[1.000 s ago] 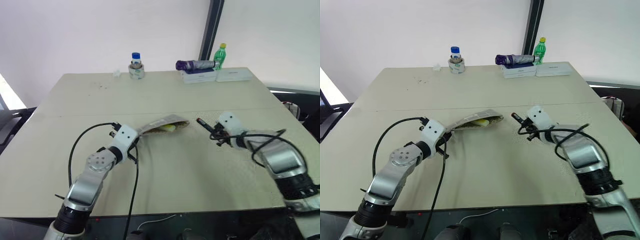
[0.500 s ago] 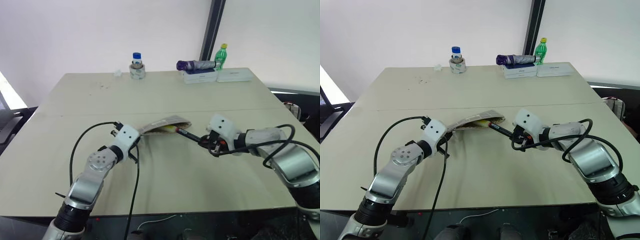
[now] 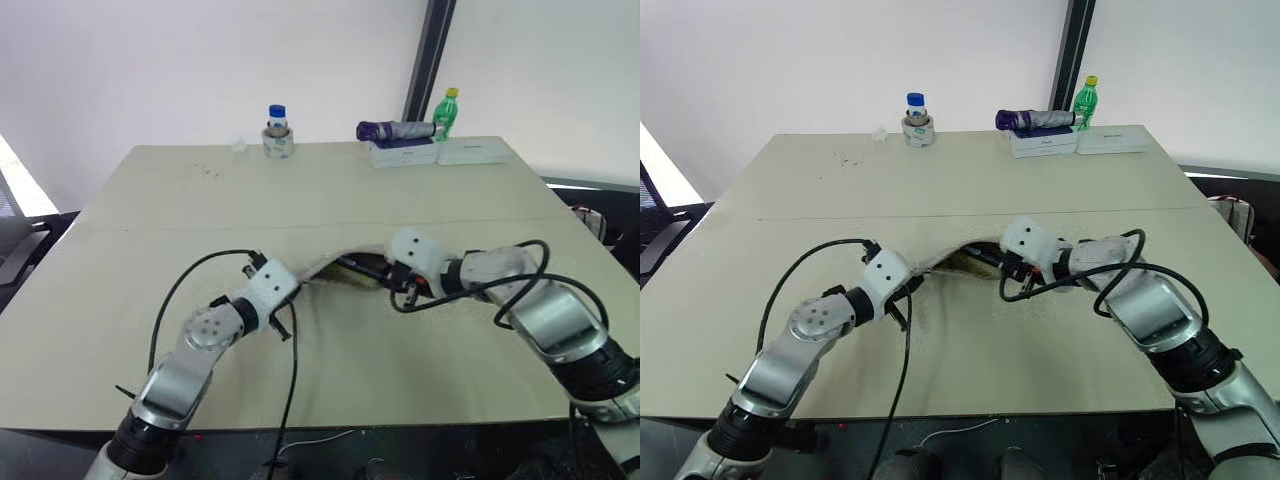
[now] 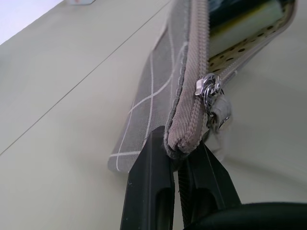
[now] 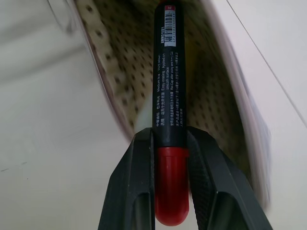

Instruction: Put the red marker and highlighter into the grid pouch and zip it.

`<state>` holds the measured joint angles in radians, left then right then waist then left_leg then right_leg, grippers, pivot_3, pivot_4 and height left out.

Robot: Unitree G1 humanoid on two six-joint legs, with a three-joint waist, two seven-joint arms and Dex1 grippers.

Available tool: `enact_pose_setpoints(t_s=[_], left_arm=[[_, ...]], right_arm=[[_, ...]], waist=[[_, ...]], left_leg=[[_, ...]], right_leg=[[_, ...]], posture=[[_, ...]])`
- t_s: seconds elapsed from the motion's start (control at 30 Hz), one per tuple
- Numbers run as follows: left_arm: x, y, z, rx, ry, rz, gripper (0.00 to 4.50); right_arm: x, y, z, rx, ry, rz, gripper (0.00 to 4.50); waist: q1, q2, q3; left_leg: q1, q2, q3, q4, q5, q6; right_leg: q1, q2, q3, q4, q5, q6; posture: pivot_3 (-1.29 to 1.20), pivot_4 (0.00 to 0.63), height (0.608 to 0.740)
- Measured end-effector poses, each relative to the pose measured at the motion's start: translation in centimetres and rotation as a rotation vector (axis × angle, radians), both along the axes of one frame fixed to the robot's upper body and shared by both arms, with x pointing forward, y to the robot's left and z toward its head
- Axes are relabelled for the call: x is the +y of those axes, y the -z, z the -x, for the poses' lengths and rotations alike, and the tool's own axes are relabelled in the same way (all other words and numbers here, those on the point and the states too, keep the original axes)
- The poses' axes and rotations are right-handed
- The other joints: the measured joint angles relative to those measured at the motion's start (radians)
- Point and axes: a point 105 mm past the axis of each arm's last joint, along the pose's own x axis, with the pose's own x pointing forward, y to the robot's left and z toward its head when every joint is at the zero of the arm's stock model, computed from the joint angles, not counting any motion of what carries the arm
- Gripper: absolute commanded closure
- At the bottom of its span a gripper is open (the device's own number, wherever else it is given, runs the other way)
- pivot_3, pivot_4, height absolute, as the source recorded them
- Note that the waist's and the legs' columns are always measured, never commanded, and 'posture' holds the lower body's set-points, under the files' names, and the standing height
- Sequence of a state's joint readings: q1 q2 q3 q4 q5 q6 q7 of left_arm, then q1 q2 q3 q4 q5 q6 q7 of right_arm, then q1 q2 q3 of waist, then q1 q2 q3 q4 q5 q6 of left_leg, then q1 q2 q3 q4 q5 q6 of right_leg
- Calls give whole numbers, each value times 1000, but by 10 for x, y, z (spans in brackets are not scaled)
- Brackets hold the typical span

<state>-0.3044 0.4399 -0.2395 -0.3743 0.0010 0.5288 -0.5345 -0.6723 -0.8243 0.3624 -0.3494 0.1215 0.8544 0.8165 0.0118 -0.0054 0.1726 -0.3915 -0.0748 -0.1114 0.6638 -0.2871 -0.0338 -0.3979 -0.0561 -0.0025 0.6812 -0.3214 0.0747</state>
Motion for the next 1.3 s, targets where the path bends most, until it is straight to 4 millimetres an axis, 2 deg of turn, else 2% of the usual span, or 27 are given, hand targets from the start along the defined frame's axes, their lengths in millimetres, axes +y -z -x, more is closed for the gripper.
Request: enact_pose_setpoints(t_s=[0.2, 0.23, 0.4, 0.5, 0.63, 0.7, 1.0, 1.13, 1.3], left_arm=[[-2, 2, 2, -1, 26, -23, 4500], [-3, 2, 2, -1, 26, -24, 4500], [-2, 4, 1, 27, 2, 4, 4500], [0, 4, -2, 74, -45, 78, 4500], [-1, -5, -11, 157, -118, 240, 4500], [-6, -13, -14, 192, -127, 311, 4500], [-25, -35, -26, 345, -130, 506, 4500], [-32, -36, -23, 393, -106, 526, 4500], [-34, -34, -21, 433, -101, 546, 4500]], right_arm=[[16, 7, 2, -32, -81, 53, 3942], [16, 7, 2, -35, -85, 56, 3026], [15, -1, 1, -59, -84, 41, 592], [5, -18, -3, -78, -43, -6, 592], [-8, -59, -2, -72, 5, -184, 592], [-9, -71, 2, -85, 2, -231, 592], [17, -46, 17, 52, -35, -371, 592], [29, -38, 10, 66, 25, -427, 592], [28, -30, -4, 67, 133, -464, 592]], waist=[[0, 0, 0], [0, 0, 0], [1, 0, 0], [0, 0, 0], [1, 0, 0], [1, 0, 0], [-2, -1, 0], [-1, -1, 0], [0, -1, 0]], left_leg=[[0, 0, 0, 0, 0, 0], [0, 0, 0, 0, 0, 0], [0, 0, 0, 0, 0, 0], [0, 0, 0, 0, 0, 0], [0, 0, 0, 1, 0, 0], [0, 0, 0, 1, 0, 0], [0, 0, 0, 1, 0, 0], [0, 0, 0, 1, 1, -1], [0, 0, 0, 1, 1, -1]], right_leg=[[0, 0, 0, 0, 0, 0], [0, 0, 0, 0, 0, 0], [0, 0, 0, 0, 0, 0], [0, 0, 0, 0, 0, 0], [0, 0, 0, 0, 0, 0], [1, 0, 0, 0, 0, 0], [0, 0, 0, 0, 0, 0], [0, 0, 0, 1, 0, 0], [0, 0, 0, 1, 0, 0]], posture=[[0, 150, 740], [0, 150, 740], [0, 150, 740], [0, 150, 740], [0, 150, 740], [0, 150, 740], [0, 150, 740], [0, 150, 740], [0, 150, 740]])
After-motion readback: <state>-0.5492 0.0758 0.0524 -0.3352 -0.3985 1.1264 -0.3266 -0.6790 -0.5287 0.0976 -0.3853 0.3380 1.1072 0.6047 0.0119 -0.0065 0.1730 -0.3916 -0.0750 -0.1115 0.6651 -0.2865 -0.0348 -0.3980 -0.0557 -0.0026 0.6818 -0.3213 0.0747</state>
